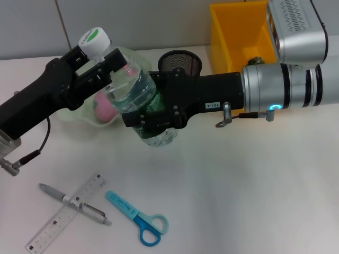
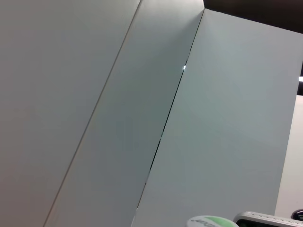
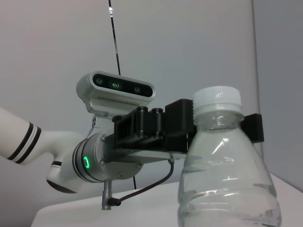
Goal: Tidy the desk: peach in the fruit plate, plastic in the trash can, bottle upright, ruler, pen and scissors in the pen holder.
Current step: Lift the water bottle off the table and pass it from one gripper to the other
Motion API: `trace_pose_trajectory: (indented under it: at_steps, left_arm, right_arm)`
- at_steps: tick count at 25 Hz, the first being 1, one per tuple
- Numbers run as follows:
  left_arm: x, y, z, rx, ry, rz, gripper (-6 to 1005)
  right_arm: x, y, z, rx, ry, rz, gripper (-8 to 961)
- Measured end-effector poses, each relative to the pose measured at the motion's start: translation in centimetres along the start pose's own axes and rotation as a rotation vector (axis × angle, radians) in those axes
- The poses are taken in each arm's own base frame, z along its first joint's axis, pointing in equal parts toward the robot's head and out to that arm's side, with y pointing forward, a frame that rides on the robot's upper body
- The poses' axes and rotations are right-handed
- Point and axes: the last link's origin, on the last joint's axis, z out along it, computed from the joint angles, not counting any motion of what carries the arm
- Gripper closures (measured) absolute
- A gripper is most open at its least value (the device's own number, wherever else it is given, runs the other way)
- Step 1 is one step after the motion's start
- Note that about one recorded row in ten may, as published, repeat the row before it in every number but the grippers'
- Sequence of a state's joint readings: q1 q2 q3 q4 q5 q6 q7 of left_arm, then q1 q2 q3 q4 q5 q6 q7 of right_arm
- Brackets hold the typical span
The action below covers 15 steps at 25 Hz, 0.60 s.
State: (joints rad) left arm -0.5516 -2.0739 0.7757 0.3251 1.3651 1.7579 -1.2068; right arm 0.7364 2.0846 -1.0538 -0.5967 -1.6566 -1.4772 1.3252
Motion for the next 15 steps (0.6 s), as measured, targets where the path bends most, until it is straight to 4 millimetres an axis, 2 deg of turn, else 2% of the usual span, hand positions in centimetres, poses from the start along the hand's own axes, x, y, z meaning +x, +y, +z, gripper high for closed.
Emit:
trace_pose_trajectory:
  at_steps: [15]
  left_arm:
    - [0.09,-0.13,-0.06,0.008,0.002,0.004,292]
  right_arm:
    - [0.06,0.02,-0.05,0.001,0.0,0.006,183]
